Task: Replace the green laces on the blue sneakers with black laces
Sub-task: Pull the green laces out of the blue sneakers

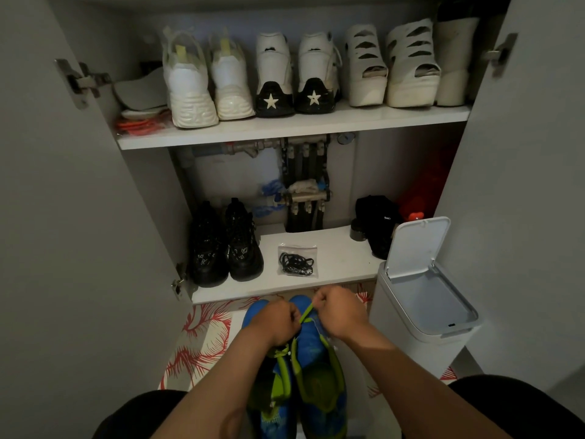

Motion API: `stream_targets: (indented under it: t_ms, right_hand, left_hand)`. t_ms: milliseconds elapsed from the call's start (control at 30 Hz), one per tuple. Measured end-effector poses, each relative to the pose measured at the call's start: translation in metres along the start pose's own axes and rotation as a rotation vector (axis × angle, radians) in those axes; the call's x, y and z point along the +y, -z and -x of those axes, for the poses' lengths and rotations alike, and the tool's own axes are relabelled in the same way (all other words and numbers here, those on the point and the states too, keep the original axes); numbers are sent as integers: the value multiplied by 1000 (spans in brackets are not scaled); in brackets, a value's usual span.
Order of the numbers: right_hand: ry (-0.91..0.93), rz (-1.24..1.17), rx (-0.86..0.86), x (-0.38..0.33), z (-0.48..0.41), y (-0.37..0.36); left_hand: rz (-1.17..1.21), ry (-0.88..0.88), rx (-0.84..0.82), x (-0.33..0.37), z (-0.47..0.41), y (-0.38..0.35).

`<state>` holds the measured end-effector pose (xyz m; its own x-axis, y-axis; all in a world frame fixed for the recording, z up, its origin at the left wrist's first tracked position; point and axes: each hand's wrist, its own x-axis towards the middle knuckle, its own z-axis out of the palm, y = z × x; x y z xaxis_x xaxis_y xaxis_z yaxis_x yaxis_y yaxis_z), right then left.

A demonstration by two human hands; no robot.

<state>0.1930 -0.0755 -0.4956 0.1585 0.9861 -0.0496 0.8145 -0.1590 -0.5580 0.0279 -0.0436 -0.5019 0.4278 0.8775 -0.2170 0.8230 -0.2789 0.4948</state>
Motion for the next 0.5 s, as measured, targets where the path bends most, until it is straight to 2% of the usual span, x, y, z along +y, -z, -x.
stream_targets:
  t_ms: [100,233,500]
  right_hand:
    - [-64,-156,109,1,-2,7]
    - [-51,-118,43,3,1,9]
    - [211,-34,-126,-5,11,9]
  left_hand:
    - [1,16,-14,1,2,2]
    - [-8,4,-4,4,6,1]
    - [-35,-7,36,9,12,1]
